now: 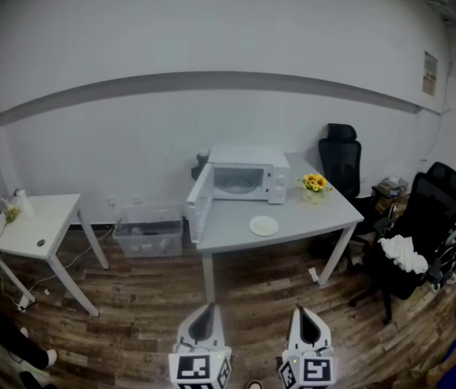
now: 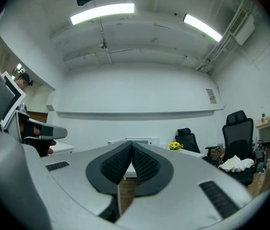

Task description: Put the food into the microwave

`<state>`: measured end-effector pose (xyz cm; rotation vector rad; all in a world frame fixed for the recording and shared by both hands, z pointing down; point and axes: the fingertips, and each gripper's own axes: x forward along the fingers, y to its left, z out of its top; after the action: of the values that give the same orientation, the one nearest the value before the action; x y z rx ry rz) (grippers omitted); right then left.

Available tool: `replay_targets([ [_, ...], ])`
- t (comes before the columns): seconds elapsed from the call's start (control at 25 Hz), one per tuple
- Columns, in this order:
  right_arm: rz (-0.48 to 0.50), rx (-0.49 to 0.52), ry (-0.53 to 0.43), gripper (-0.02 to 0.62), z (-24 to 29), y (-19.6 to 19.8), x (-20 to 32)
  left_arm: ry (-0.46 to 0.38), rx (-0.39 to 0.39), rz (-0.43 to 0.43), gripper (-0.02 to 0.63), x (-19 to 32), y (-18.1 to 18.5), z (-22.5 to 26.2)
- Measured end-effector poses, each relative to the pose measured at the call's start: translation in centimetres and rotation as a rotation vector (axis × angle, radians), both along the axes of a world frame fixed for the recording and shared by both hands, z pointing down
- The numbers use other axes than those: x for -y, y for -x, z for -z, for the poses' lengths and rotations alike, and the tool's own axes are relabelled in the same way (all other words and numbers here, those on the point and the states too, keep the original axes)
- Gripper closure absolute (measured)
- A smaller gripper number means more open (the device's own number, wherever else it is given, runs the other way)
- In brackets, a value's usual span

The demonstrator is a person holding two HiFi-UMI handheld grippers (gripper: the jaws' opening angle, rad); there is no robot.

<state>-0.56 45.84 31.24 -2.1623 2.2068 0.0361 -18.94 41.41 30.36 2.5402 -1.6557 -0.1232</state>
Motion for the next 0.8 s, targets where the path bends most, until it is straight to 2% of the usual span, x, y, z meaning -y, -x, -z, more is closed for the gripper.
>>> replay_targets([
  [0.36, 0.028, -0.009, -0.018, 0.578, 1.4, -2.5, 8.1, -0.012, 0.012, 0.012, 0.597, 7.5, -2.9, 0.9],
  [0.8, 0.044, -0.009, 0.006, 0.578, 1.9, -9.0, 18.5, -0.006, 0.023, 0.057, 0.597, 17.2, -8.8, 2.0],
])
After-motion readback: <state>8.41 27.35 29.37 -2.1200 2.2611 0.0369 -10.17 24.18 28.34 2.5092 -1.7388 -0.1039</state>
